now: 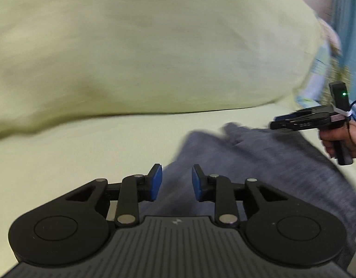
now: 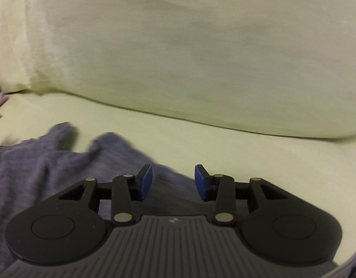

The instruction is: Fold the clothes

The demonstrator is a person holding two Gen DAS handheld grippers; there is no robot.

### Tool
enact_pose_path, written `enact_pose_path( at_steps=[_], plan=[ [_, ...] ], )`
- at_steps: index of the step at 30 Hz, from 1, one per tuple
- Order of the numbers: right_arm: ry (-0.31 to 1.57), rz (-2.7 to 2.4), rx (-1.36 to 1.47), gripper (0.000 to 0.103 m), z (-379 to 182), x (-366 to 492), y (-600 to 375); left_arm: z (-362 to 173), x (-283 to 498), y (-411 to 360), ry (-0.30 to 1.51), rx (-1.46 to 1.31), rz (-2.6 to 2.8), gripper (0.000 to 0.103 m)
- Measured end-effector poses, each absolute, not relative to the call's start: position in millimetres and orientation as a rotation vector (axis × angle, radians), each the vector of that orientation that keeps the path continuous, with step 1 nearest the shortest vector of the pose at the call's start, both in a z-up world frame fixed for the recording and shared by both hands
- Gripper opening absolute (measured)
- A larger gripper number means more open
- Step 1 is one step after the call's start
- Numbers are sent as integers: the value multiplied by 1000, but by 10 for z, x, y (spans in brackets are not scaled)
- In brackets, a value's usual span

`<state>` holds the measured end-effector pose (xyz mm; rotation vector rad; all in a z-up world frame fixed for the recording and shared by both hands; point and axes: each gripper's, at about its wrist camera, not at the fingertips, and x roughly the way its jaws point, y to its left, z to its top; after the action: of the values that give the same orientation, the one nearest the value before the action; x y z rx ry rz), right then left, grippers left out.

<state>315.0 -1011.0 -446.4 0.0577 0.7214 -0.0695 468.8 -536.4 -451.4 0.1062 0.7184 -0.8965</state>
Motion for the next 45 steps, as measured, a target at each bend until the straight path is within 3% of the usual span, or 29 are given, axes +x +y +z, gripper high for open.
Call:
enact_pose_path(
  at_steps=[5, 15, 18, 19, 20, 21, 22, 23, 28, 31, 34, 35, 37, 45],
  plan=[
    [638, -190, 197, 49, -4444, 2654, -10655, -4513, 4995, -6142, 762, 131, -972, 37],
    [649, -114, 392, 48, -4820, 2486, -11346, -4734, 5183, -7050, 847, 367, -899, 47],
    [669, -65, 410, 38, -4907, 2620, -11347, -4844, 5204, -7024, 897, 387, -870, 47],
    [675, -52, 404, 25, -4918, 2644, -11328, -4878, 5195, -7021, 916, 387, -874, 46],
    [680, -40, 395, 11, -4925, 2663, -11308, -4893, 5184, -7023, 916, 388, -880, 45],
    [684, -32, 380, 6, -4920, 2666, -11284, -4892, 5179, -7034, 917, 380, -892, 42],
    [686, -29, 372, 3, -4928, 2678, -11264, -4888, 5175, -7048, 918, 370, -905, 24],
    [683, -27, 364, 2, -4929, 2681, -11240, -4885, 5172, -7062, 919, 361, -918, 0],
    [561, -127, 350, 0, -4744, 2447, -11270, -4764, 5164, -7208, 787, 311, -953, 0],
    [506, -192, 291, 0, -4680, 2285, -11232, -4842, 5213, -7392, 812, 346, -970, 0],
    [616, -194, 282, 3, -4848, 2354, -11232, -4964, 5276, -7454, 872, 346, -957, 8],
    [612, -205, 308, 12, -4854, 2344, -11265, -4956, 5294, -7417, 874, 334, -946, 21],
    [578, -236, 346, 26, -4815, 2292, -11308, -4826, 5330, -7232, 844, 278, -926, 37],
    [504, -168, 373, 28, -4557, 1927, -10911, -4415, 5048, -6077, 780, 208, -873, 38]
  ],
)
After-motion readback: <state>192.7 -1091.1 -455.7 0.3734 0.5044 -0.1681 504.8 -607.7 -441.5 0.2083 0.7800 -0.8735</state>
